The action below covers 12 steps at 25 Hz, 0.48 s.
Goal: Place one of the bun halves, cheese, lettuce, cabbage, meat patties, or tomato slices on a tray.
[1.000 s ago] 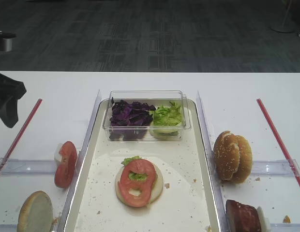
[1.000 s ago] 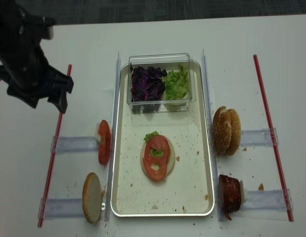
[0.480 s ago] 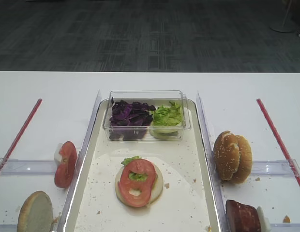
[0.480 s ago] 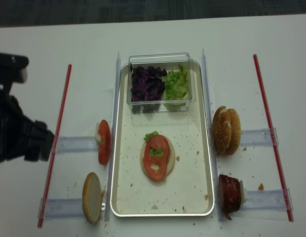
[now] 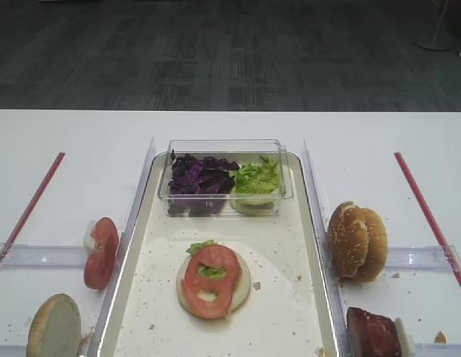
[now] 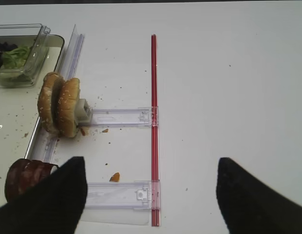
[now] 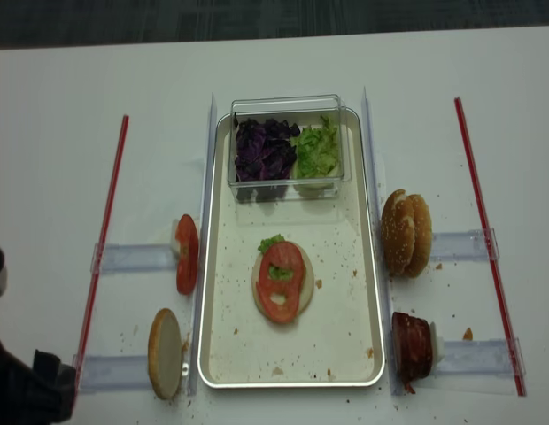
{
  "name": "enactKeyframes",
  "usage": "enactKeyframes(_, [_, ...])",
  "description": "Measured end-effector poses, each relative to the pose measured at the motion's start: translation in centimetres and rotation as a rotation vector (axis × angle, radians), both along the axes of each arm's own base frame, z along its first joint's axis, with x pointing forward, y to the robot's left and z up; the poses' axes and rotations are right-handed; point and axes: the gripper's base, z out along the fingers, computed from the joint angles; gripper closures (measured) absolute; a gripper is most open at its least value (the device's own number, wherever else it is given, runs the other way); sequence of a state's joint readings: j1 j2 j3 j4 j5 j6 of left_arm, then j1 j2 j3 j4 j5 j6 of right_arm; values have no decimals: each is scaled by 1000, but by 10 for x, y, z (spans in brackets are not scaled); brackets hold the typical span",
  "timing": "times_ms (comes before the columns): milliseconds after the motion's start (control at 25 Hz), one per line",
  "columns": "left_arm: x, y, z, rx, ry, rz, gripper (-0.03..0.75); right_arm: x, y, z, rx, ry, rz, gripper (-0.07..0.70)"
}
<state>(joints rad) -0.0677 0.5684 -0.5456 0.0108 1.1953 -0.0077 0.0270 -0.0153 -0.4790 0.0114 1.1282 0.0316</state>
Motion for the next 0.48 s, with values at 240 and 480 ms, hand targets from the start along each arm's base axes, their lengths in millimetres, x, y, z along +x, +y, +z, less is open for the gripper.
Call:
enactKeyframes(240, [-33, 1, 4, -27, -232, -1, 211, 0, 0, 0, 0, 0, 0, 61])
enactKeyframes(480, [-56, 3, 5, -49, -384, 14, 211, 0, 0, 0, 0, 0, 0, 61])
